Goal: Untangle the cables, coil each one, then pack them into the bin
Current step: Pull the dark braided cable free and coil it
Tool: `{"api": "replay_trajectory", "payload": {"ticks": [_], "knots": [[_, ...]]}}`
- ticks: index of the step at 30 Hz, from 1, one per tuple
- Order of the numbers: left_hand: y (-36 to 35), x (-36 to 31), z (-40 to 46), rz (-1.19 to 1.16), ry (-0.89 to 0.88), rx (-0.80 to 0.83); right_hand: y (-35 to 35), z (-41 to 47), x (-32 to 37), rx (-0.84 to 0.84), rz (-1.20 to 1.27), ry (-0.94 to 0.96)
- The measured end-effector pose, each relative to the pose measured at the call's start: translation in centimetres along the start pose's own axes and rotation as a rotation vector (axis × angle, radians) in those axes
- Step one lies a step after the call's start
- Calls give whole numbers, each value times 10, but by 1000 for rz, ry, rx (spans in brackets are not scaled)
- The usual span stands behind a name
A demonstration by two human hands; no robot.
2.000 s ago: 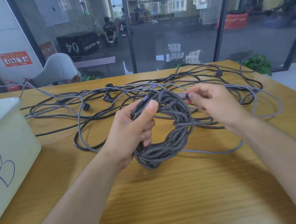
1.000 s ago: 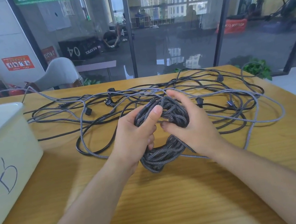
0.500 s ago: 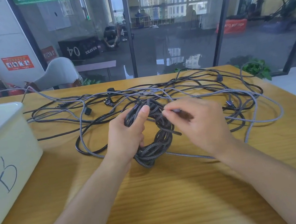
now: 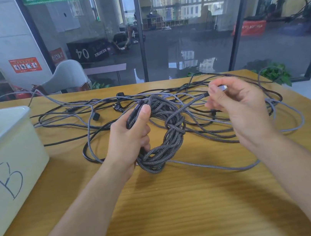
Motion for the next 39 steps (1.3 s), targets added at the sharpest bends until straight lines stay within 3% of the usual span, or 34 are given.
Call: {"api": "replay_trajectory", "payload": {"ticks": [4,7,14,19,24,31,35,39], "knots": [[-6,3,-3,-1,-15,39,-14,-3,-21,135,482,-464],[-10,8,-5,33,-11,42,-24,-9,-26,194,508,-541],[-23,5,-5,49,-43,114,-12,1,-9,75,466,-349],[-23,3,-7,64,-41,113,-13,3,-12,44,495,-381],[-15,4,-6,34,-11,70,-13,-1,-19,127,344,-426],[-21,3,-9,-25,7,71,-11,-7,-15,29,-115,-217],[-19,7,-7,-31,15,39,-4,-6,-15,-43,-243,-149],[-20,7,-9,-20,-1,64,0,0,-11,60,-300,-52]]}}
Point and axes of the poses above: each hand's wrist, its own z-axis towards the middle knuckle, its own y-axis out of the back of the hand, x = y × z, the point moved 4 cm from there along z, towards the middle knuckle, and after that the axes turned 2 degrees about -y, right-handed, at the moved point
